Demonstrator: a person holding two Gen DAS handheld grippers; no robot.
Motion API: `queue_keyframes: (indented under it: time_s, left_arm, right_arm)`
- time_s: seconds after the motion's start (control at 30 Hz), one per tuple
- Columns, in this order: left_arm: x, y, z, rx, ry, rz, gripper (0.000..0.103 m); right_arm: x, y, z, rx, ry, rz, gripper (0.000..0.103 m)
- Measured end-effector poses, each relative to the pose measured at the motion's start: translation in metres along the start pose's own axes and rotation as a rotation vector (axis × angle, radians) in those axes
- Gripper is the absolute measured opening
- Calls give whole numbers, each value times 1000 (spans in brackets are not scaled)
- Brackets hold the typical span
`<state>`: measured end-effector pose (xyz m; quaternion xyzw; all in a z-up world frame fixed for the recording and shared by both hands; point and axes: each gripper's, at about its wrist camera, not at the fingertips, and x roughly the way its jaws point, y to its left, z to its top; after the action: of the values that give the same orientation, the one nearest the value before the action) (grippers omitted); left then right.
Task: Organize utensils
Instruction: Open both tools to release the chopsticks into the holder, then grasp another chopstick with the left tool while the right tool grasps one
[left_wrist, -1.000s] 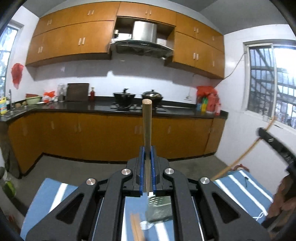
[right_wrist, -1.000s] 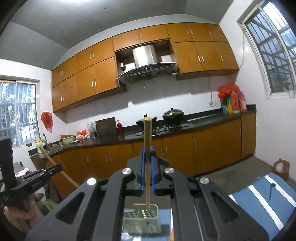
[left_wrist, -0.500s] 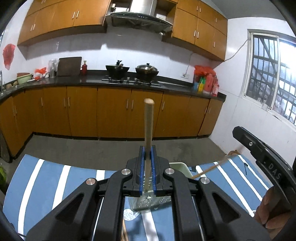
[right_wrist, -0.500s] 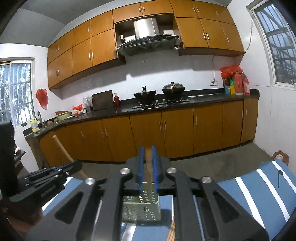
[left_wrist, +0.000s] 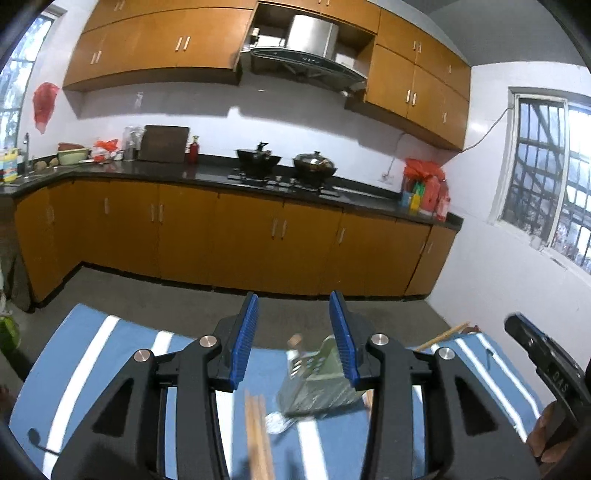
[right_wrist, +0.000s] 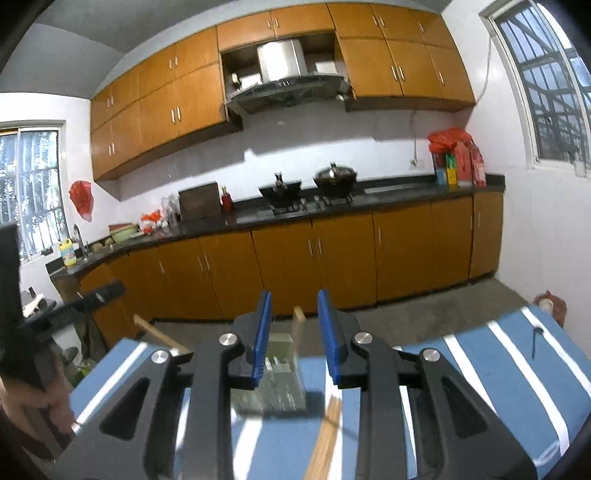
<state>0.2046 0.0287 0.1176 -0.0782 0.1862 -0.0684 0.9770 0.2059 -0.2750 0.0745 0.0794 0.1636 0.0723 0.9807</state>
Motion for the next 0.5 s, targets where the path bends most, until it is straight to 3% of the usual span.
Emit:
queue_keyframes:
  time_s: [0.2, 0.37, 0.5]
  left_arm:
    - [0, 23, -50, 23, 110, 87, 41]
    - [15, 34, -108, 44, 244, 144, 41]
    - [19, 39, -145, 33, 327, 154, 41]
  right_arm:
    - [30, -17, -82, 11, 257, -34, 27]
    - [65, -16, -159, 16, 496, -33, 17]
    - [74, -12, -188, 15, 569, -48, 17]
